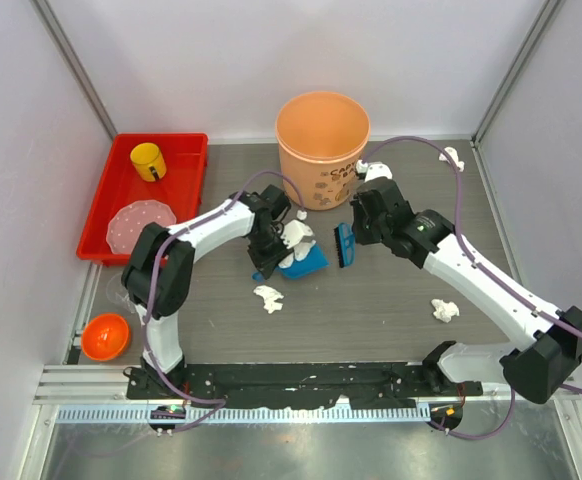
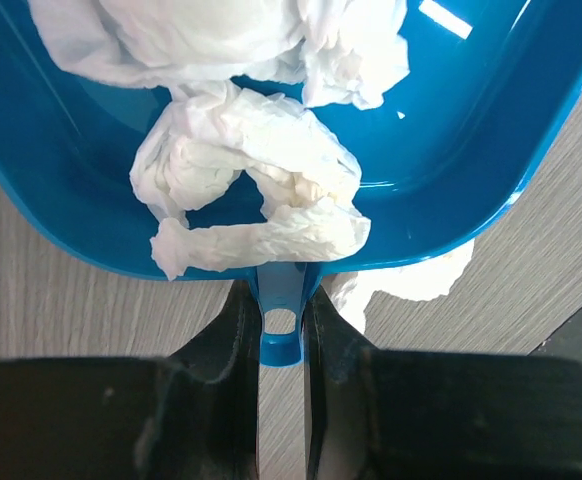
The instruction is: Sweep away the paper scraps from the table
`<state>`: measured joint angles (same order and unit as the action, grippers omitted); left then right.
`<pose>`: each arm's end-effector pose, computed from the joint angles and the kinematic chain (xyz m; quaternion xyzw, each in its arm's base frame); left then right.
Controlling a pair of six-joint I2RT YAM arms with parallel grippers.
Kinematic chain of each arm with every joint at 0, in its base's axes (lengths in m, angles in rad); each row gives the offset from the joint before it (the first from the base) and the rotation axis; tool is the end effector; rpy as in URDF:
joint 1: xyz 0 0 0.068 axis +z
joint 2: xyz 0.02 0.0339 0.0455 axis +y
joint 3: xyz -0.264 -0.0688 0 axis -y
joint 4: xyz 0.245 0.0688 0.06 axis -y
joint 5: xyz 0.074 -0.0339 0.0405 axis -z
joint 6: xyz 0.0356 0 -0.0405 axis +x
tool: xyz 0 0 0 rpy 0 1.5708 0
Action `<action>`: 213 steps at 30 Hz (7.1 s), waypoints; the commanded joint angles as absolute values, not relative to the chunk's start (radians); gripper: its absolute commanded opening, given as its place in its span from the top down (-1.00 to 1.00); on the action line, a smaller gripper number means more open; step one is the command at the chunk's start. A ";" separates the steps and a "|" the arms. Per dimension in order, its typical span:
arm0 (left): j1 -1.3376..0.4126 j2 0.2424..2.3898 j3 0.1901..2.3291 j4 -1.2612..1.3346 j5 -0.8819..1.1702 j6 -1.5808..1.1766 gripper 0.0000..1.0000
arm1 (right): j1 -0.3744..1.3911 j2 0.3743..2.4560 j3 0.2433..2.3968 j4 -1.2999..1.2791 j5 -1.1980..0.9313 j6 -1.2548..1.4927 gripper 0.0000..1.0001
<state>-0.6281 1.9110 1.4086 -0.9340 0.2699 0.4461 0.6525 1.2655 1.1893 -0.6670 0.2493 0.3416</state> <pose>0.2907 -0.2229 0.1896 0.5136 0.8448 -0.1397 0.0541 0.2194 0.1566 0.3331 -0.0913 0.9053 0.0902 0.4050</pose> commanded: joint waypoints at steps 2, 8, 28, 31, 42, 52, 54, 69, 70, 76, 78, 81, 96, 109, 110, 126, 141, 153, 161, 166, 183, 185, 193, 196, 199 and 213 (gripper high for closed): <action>-0.597 1.763 1.365 -0.910 0.273 0.417 1.00 | 0.655 1.193 1.276 -0.735 0.445 0.324 0.98; -0.519 1.622 1.370 -0.956 0.279 0.382 1.00 | 0.657 1.152 1.290 -0.749 0.489 0.311 0.98; -0.278 1.899 2.257 -1.084 0.124 0.269 1.00 | 0.629 1.200 1.195 -0.703 0.471 0.285 0.98; -0.316 2.017 2.482 -1.091 0.034 0.247 1.00 | 0.612 1.178 1.174 -0.696 0.463 0.284 0.98; -0.604 2.250 2.629 -0.629 -0.630 0.826 1.00 | 0.586 1.163 1.149 -0.698 0.417 0.288 0.98; -0.676 2.177 2.132 0.400 -0.710 1.701 1.00 | 0.534 1.152 1.212 -0.716 0.448 0.224 0.98; -0.687 2.180 2.128 0.468 -0.704 1.761 1.00 | 0.512 1.163 1.233 -0.732 0.446 0.213 0.98; -0.692 2.114 2.333 -0.033 -0.752 1.262 1.00 | 0.272 1.210 1.397 -0.723 0.417 0.172 0.98; -0.689 2.100 2.351 -0.181 -0.740 1.190 1.00 | 0.250 1.224 1.416 -0.688 0.431 0.148 0.98; -0.677 1.981 2.290 -0.507 -0.620 0.849 1.00 | 0.069 1.406 1.492 -0.373 0.370 -0.066 0.99; -0.660 1.953 2.272 -0.573 -0.566 0.714 1.00 | 0.035 1.516 1.560 -0.315 0.377 -0.165 0.99; -0.594 1.866 2.235 -0.721 -0.425 0.547 1.00 | 0.012 1.615 1.585 -0.123 0.376 -0.343 0.99; -0.313 1.588 1.577 -1.060 0.044 0.394 1.00 | -0.109 2.310 2.003 0.197 0.171 -1.041 0.99; -0.313 1.661 1.436 -1.031 0.067 0.387 1.00 | -0.115 2.251 1.756 -0.155 -0.126 -1.437 0.99; -0.313 1.660 1.431 -1.026 0.069 0.387 1.00 | -0.114 2.218 1.721 -0.166 -0.165 -1.433 0.98; -0.313 1.433 1.220 -0.910 0.178 0.413 1.00 | 0.238 1.445 0.916 -0.238 0.063 -0.908 0.98; -0.313 1.430 1.069 -0.902 0.130 0.462 1.00 | -0.052 1.523 1.153 0.080 0.080 -0.787 0.98; -0.311 1.517 1.108 -0.882 0.103 0.456 1.00 | -0.049 1.726 1.122 -0.162 0.032 -1.311 0.98; -0.311 1.543 1.114 -0.856 0.130 0.482 1.00 | 0.110 1.363 0.853 -0.362 0.046 -1.303 0.98; -0.310 1.520 1.083 -0.827 0.094 0.508 1.00 | 0.232 1.143 0.880 -0.586 -0.066 -1.112 0.98; -0.308 1.496 1.045 -0.842 0.094 0.548 0.99 | 0.032 1.316 1.419 -1.290 0.506 0.340 0.98; -0.308 1.488 1.042 -0.841 0.098 0.555 1.00 | 0.025 1.415 1.442 -1.356 0.491 0.383 0.98; -0.310 1.480 1.032 -0.841 0.109 0.569 1.00 | 0.023 1.520 1.414 -1.456 0.610 0.502 0.98; -0.310 1.494 1.038 -0.845 0.136 0.571 1.00 | 0.034 1.531 1.482 -1.485 0.652 0.520 0.98; -0.310 1.503 1.043 -0.844 0.141 0.574 1.00 | 0.043 1.555 1.483 -1.497 0.672 0.535 0.98; -0.310 1.526 1.046 -0.865 0.138 0.609 1.00 | 0.139 1.689 1.233 -1.444 0.568 0.586 0.98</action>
<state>-0.3138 1.5208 1.0389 -0.8490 0.1215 0.5854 0.0937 1.6703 1.2076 -1.3327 0.6025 0.5304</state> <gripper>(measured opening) 0.169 0.130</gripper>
